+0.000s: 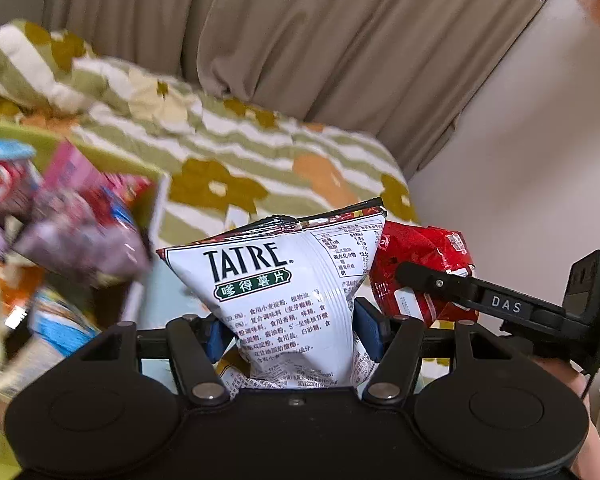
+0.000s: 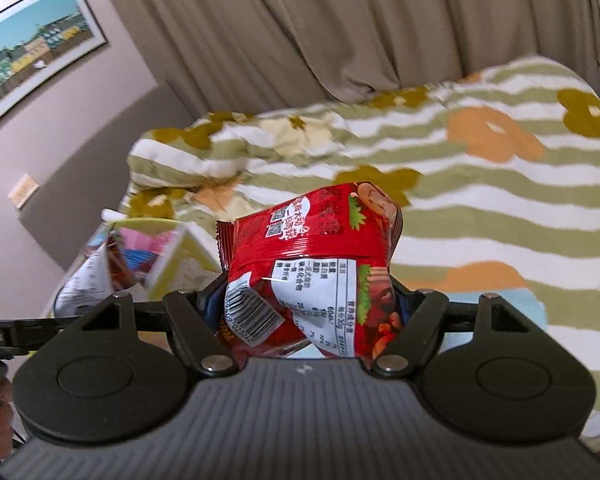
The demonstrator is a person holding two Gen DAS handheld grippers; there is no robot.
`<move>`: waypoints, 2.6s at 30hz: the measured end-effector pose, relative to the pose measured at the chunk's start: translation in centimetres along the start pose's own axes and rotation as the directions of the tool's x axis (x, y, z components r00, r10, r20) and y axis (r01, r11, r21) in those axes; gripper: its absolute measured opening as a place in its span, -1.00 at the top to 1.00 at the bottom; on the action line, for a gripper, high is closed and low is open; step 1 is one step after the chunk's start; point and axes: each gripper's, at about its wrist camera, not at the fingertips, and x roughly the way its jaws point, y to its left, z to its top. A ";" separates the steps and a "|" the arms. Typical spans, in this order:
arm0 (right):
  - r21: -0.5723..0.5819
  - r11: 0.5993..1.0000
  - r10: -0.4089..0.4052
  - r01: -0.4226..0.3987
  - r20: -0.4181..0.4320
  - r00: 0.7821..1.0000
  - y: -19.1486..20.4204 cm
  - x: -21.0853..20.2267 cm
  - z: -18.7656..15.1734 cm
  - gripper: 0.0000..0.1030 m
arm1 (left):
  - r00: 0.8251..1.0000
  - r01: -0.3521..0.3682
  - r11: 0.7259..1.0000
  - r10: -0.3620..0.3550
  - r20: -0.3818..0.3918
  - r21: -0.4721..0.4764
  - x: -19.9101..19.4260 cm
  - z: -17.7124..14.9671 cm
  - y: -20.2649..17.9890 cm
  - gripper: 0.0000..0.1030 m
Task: Organize snacks
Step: 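Carry both bags into the yellow box and open both tools to release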
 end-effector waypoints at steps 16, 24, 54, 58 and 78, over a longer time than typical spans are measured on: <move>-0.083 0.997 -0.004 0.010 0.070 0.998 18.5 0.8 -2.4 -0.74 | 0.989 -0.073 0.997 0.069 0.130 0.029 -11.9 1.9 11.1 -0.29; -0.059 0.997 -0.048 0.052 0.061 0.997 24.3 2.8 -5.0 -0.74 | 0.988 -0.122 0.988 0.113 0.102 0.091 -13.3 1.8 16.9 -0.29; -0.053 0.979 -0.194 0.198 0.077 0.978 29.7 7.0 -8.8 -1.00 | 0.985 -0.154 0.981 0.144 0.091 0.118 -13.9 0.7 22.2 -0.90; -0.067 0.975 -0.204 0.210 0.092 0.975 29.5 7.0 -9.0 -1.00 | 0.985 -0.158 0.980 0.149 0.083 0.119 -13.6 0.5 22.4 -0.90; -0.025 0.974 -0.220 0.227 0.153 0.963 27.4 1.5 -6.6 -1.00 | 0.981 -0.159 0.966 0.131 0.146 0.206 -14.7 1.7 16.9 -0.90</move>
